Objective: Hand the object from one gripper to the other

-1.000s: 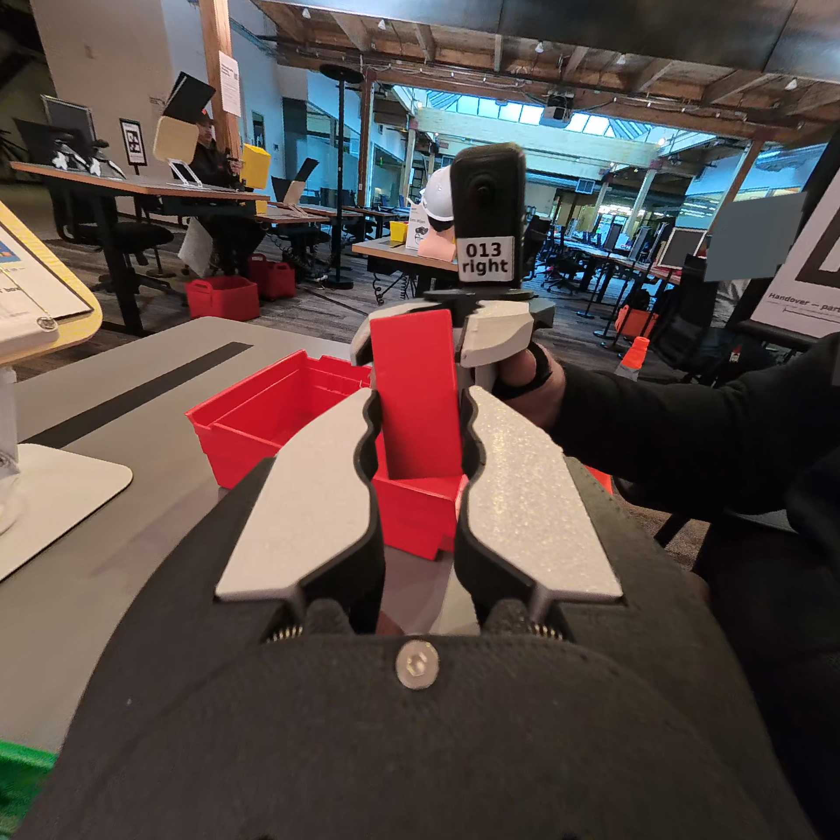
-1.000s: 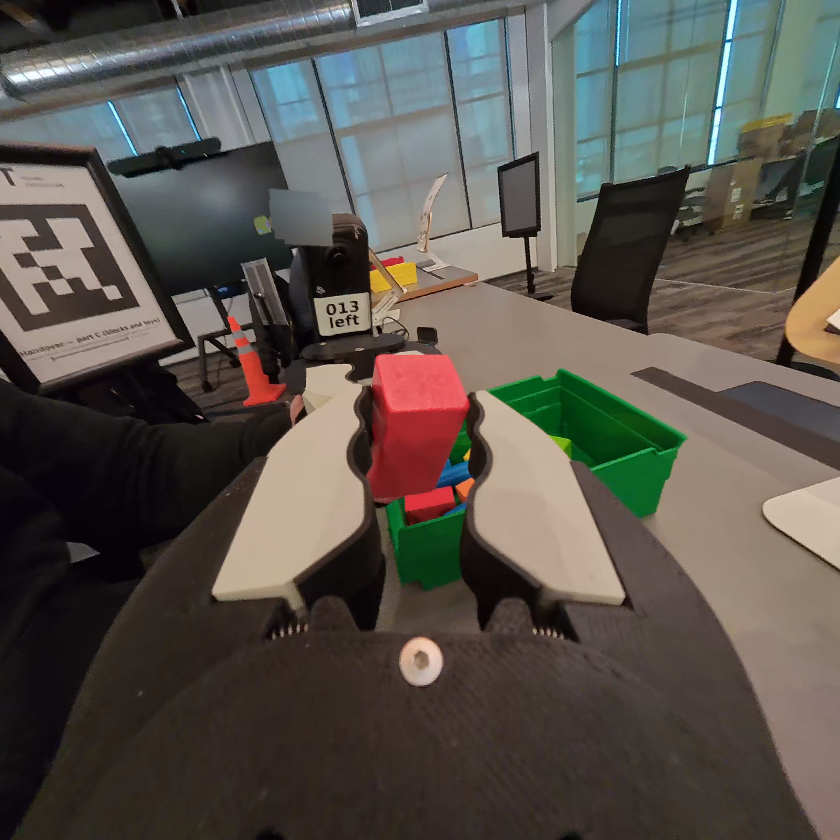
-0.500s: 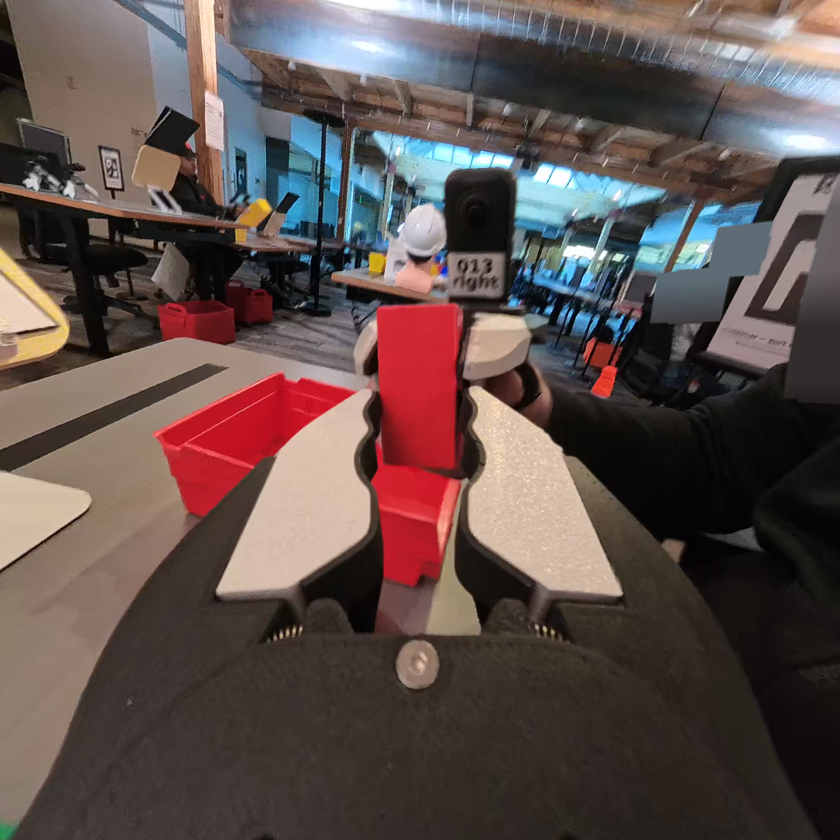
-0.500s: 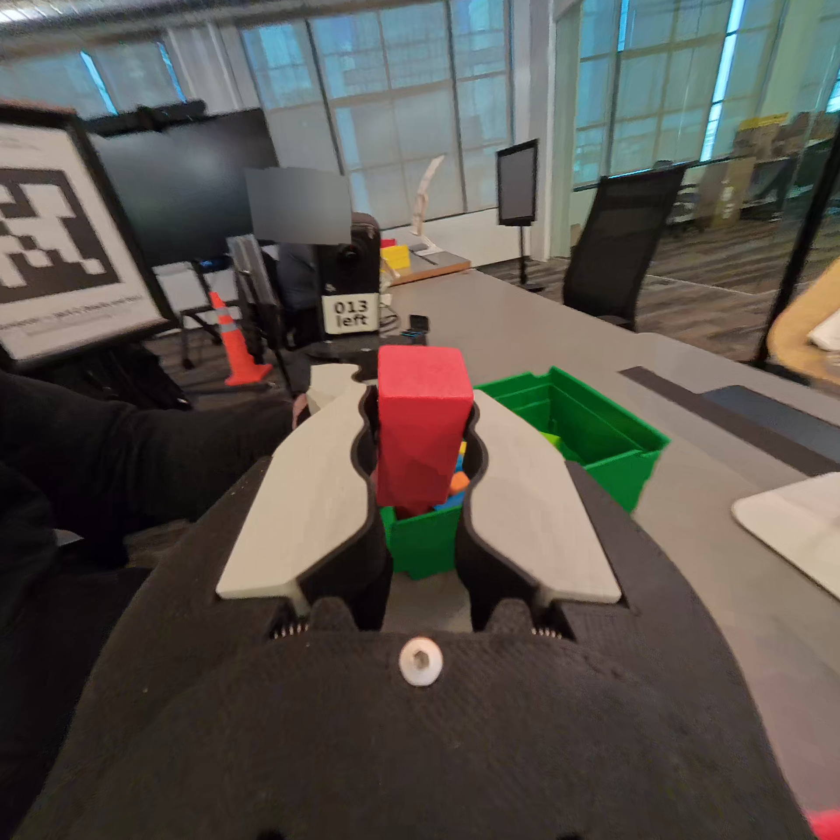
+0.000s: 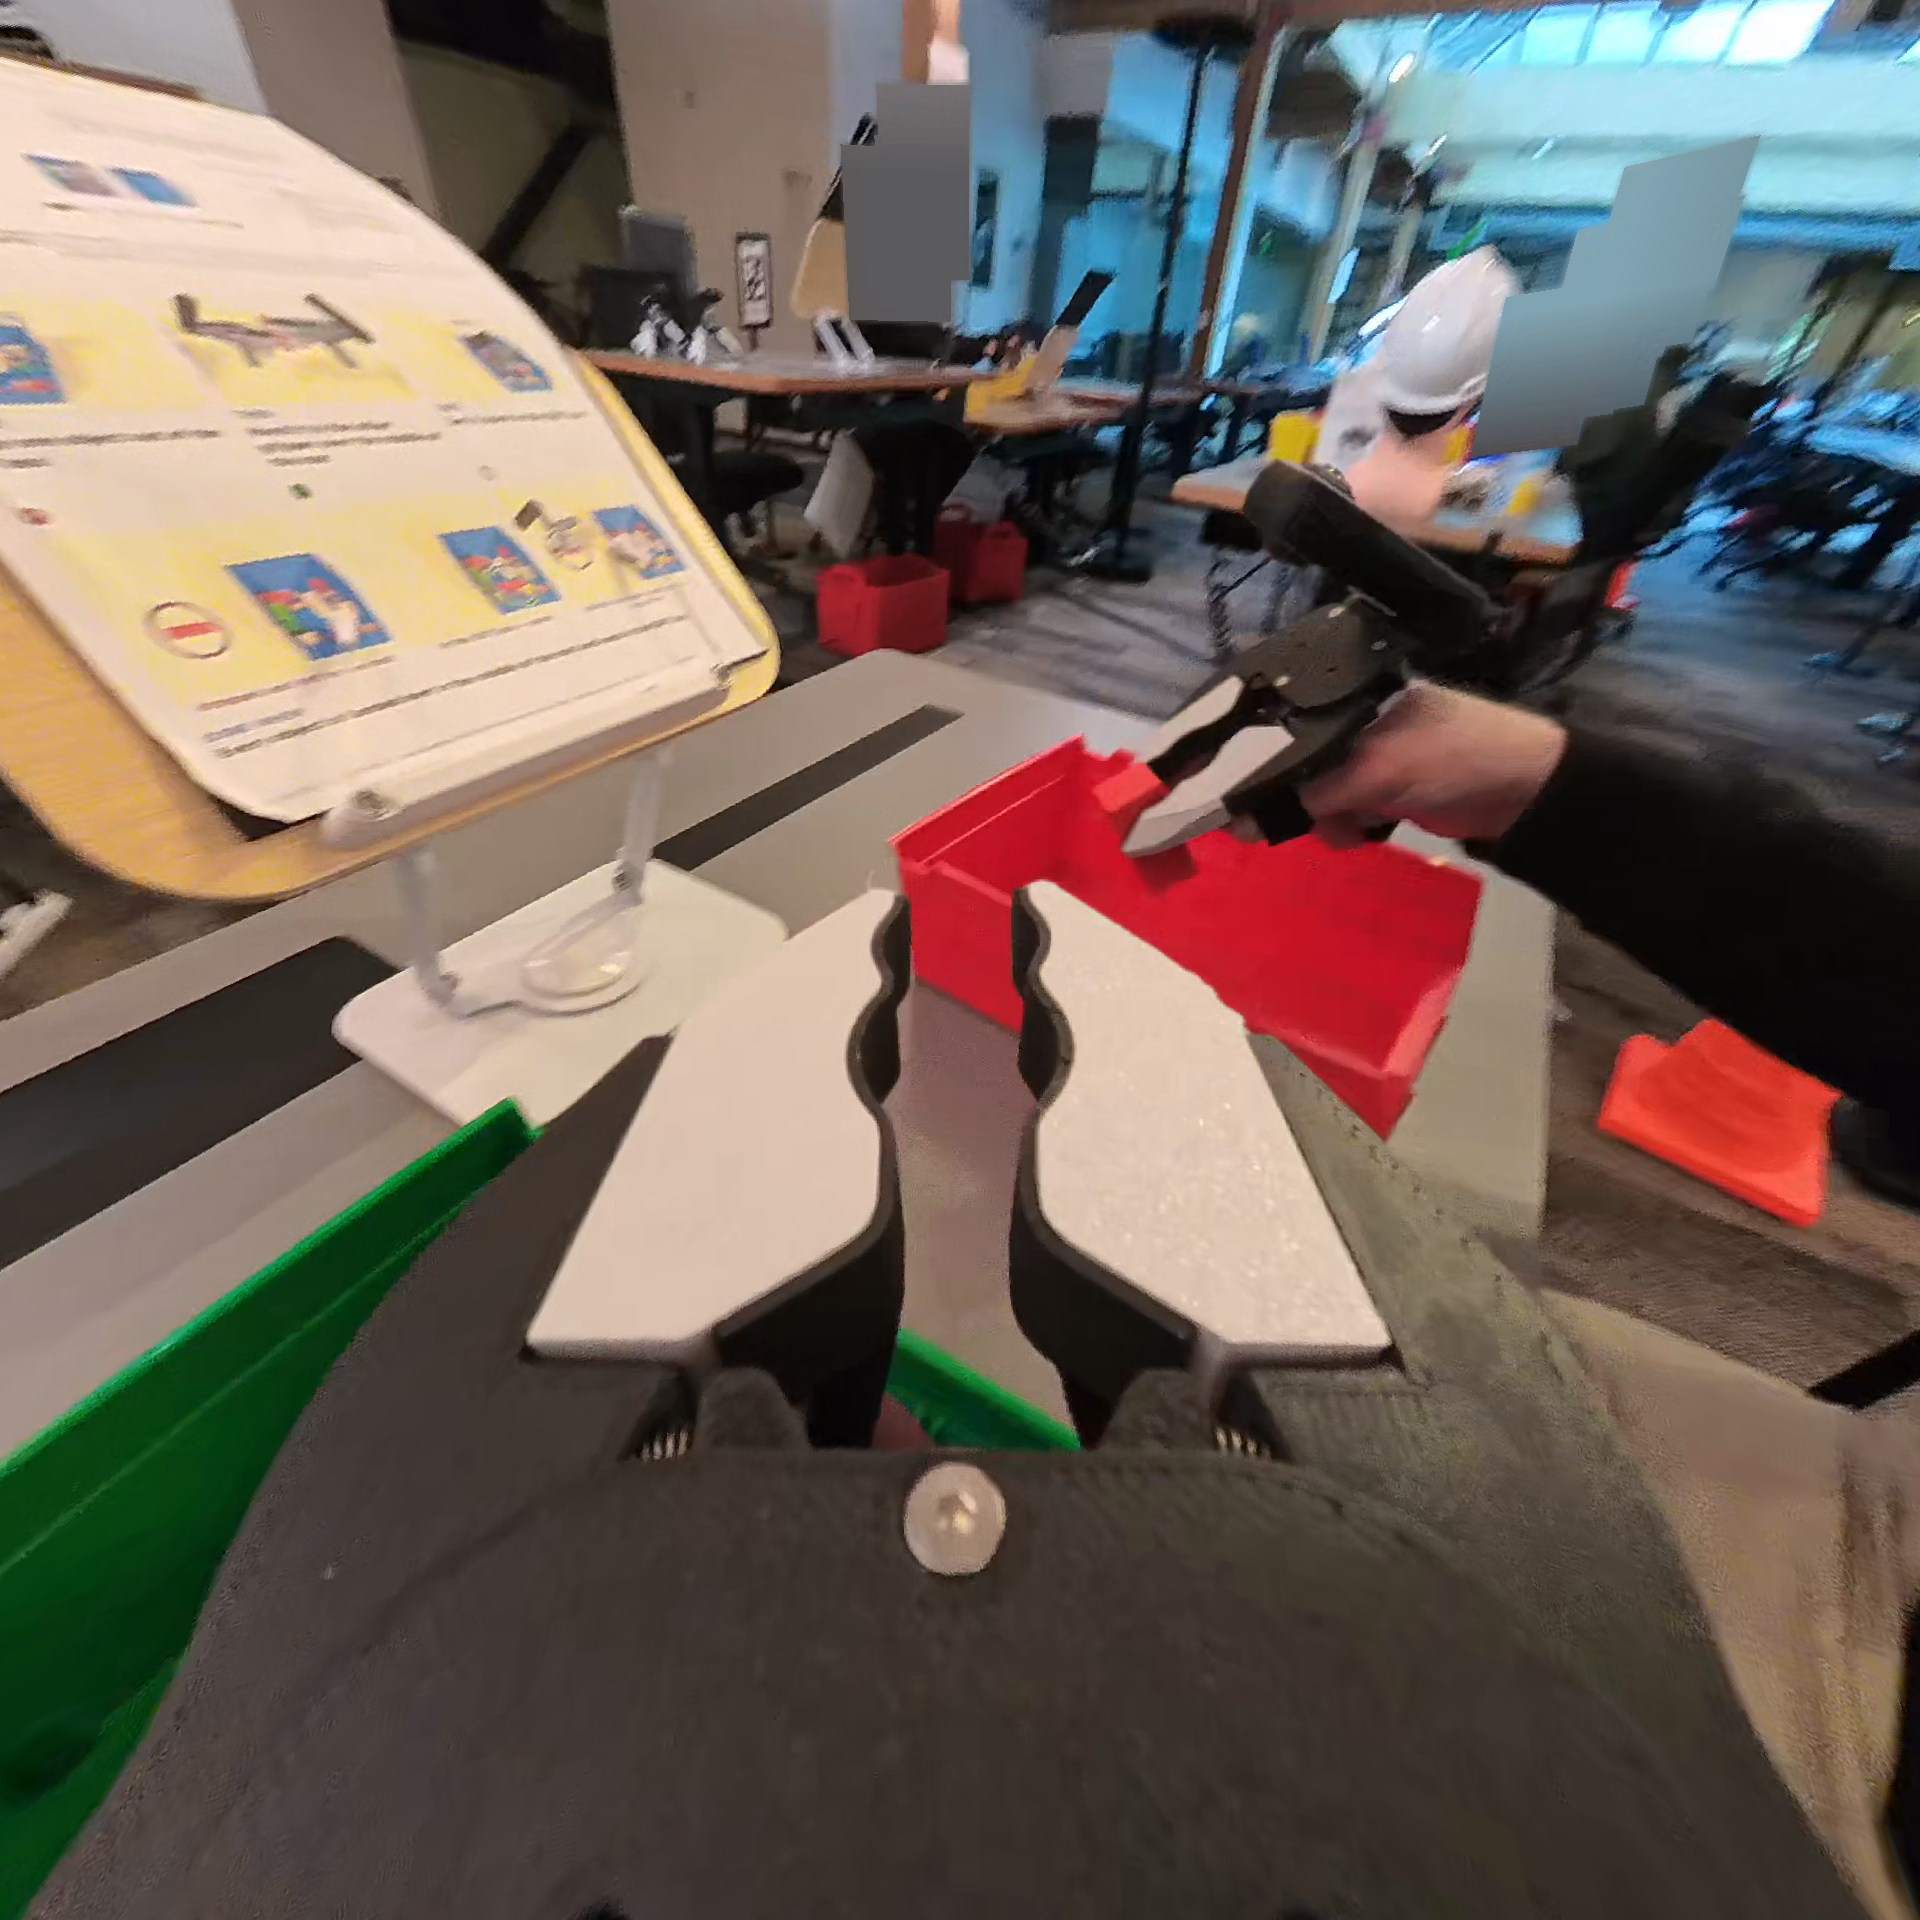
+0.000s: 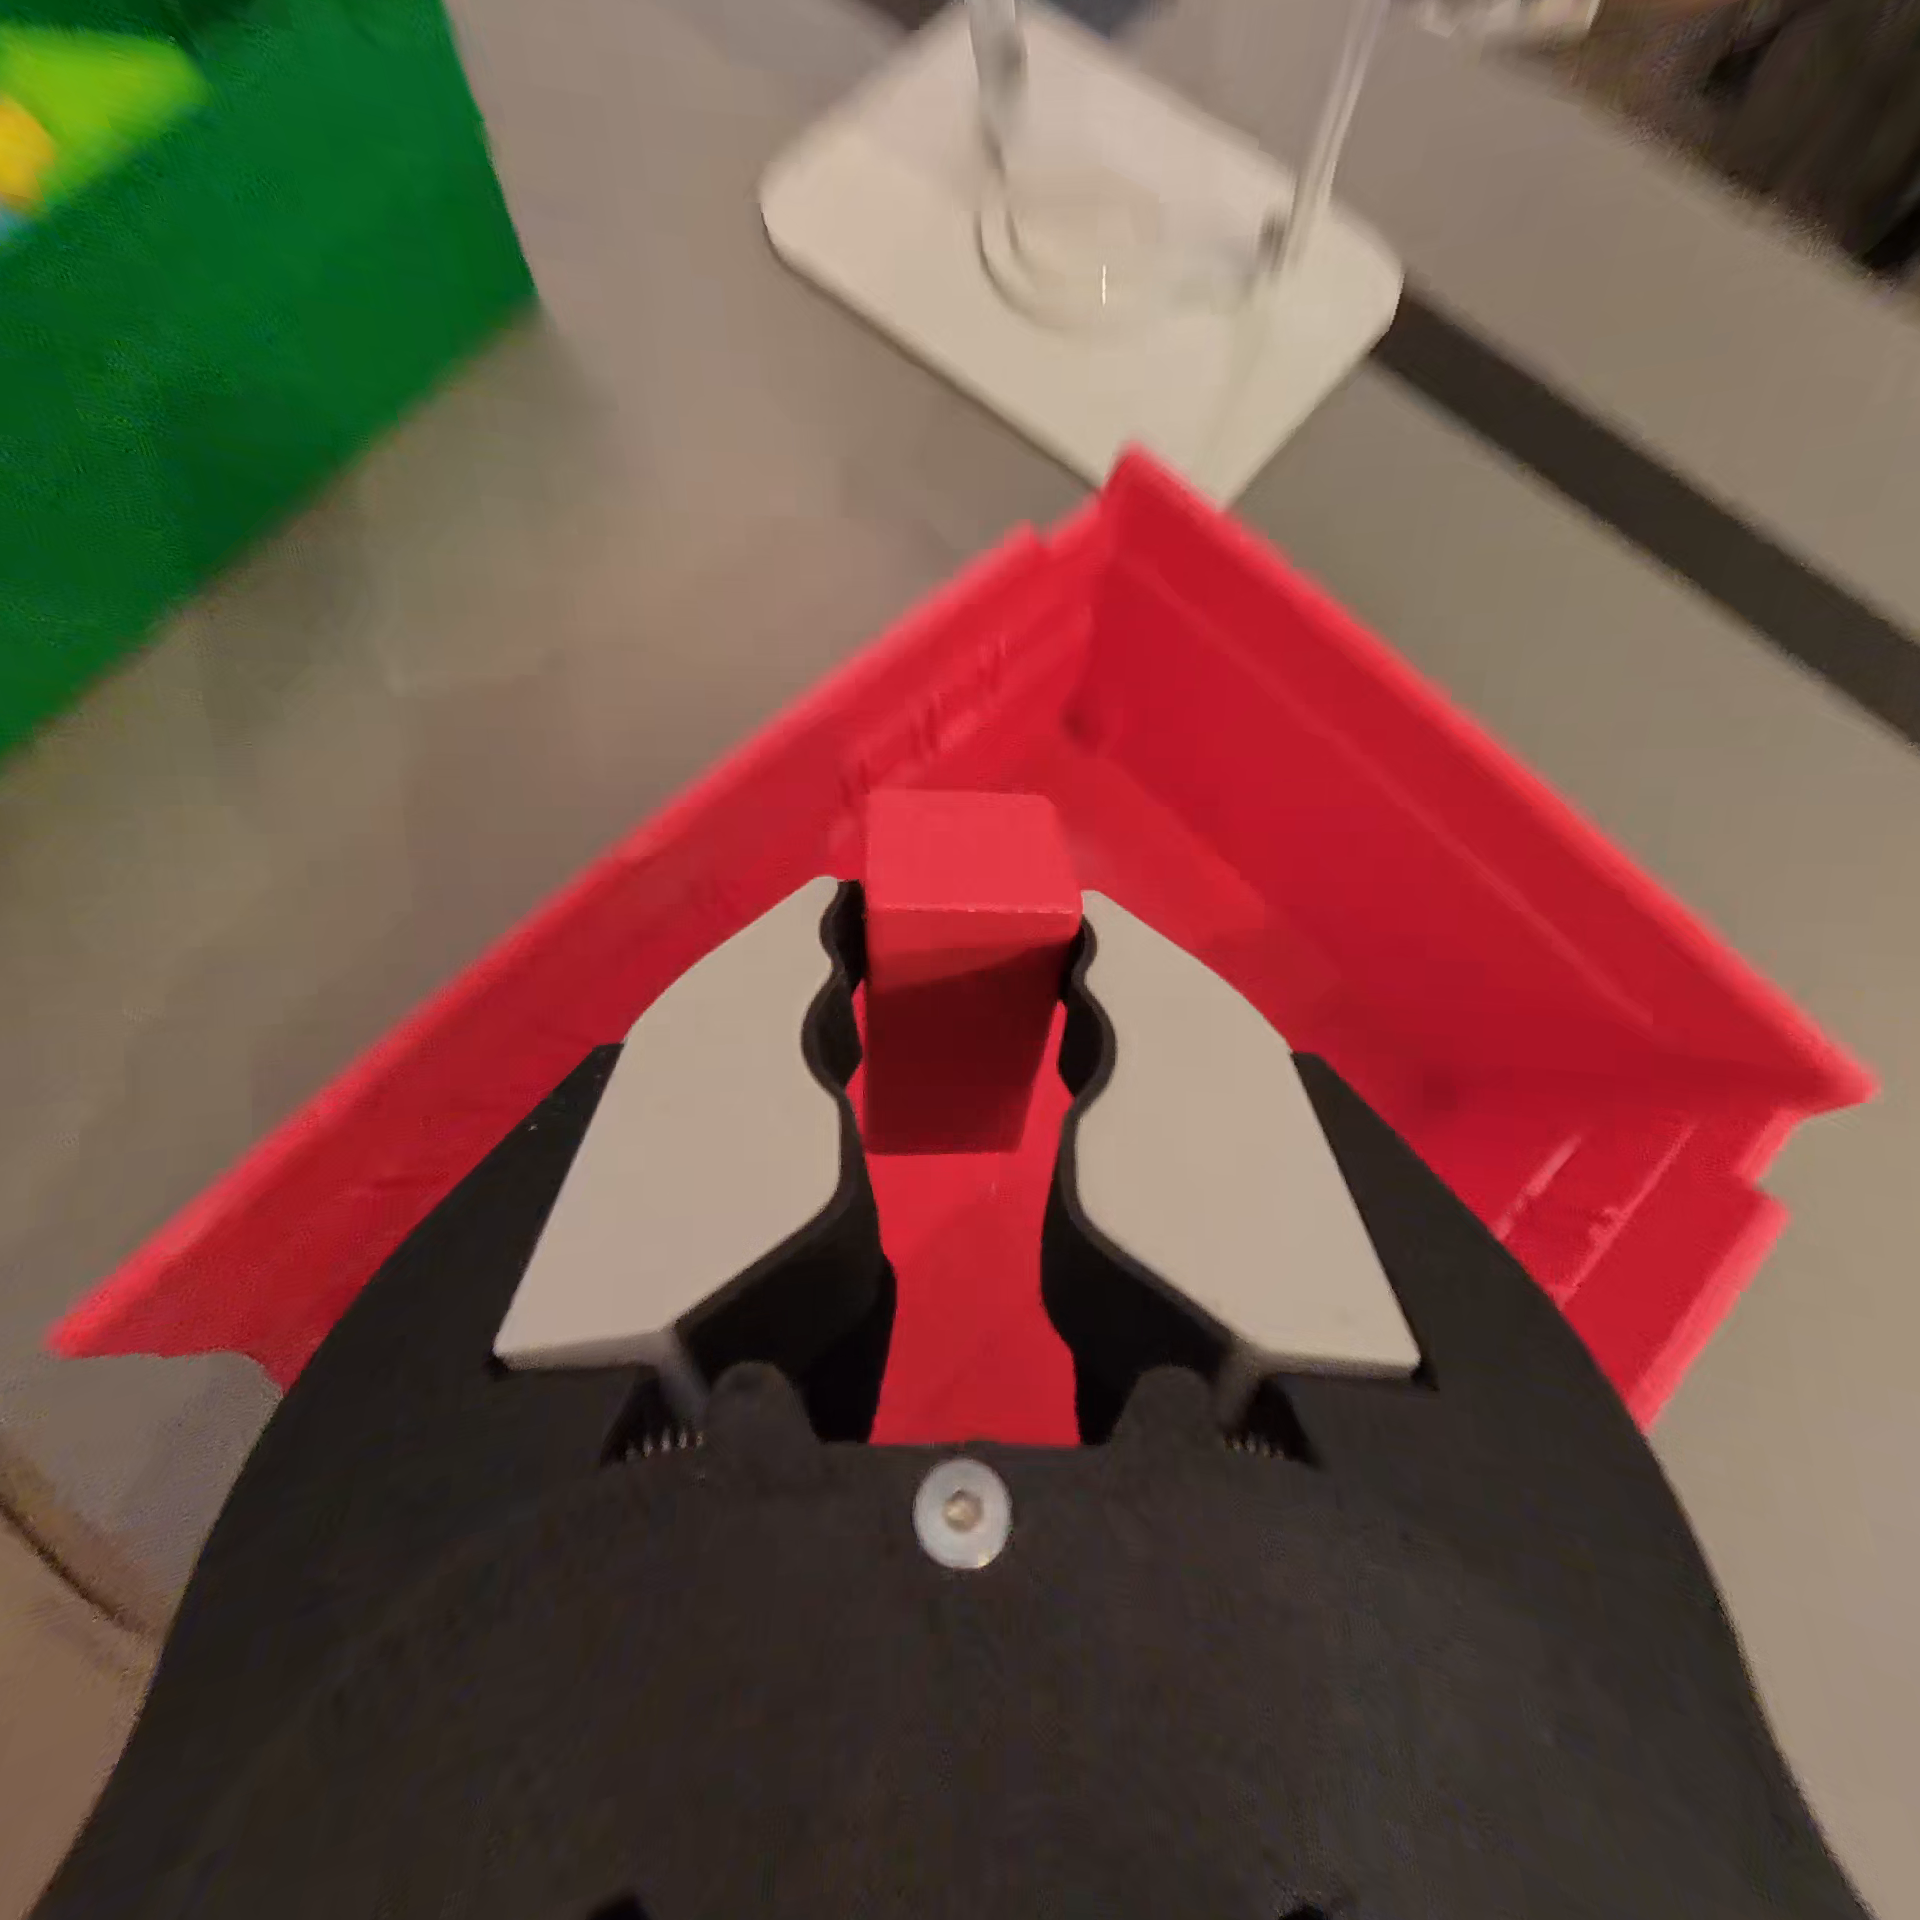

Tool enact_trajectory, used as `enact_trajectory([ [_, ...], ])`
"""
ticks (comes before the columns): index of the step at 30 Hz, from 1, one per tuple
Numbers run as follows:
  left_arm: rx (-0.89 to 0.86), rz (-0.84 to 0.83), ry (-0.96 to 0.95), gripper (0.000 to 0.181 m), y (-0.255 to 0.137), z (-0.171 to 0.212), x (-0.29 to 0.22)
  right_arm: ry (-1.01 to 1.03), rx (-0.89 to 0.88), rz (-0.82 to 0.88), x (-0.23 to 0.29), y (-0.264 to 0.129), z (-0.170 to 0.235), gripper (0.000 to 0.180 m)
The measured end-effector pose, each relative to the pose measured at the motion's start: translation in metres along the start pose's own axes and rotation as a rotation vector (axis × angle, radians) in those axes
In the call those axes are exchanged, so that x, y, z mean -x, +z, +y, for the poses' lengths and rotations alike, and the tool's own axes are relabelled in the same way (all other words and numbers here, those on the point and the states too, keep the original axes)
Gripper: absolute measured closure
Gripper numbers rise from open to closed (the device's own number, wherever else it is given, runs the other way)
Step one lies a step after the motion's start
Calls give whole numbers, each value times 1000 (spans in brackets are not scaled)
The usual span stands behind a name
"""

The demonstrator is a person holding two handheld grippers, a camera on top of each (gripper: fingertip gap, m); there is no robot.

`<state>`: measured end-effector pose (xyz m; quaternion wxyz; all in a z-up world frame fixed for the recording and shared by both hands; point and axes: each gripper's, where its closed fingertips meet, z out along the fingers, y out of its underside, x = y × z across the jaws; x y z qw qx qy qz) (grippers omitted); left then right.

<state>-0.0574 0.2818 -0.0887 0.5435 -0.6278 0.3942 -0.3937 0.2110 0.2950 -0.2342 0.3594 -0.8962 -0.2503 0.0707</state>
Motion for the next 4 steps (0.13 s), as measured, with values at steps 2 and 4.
enact_trajectory([
  [2,54,-46,31,162,-3,8,9,-6,123,2,-3,19,27,145],
  [4,82,-79,54,161,-6,11,16,-18,235,-2,-3,31,51,144],
])
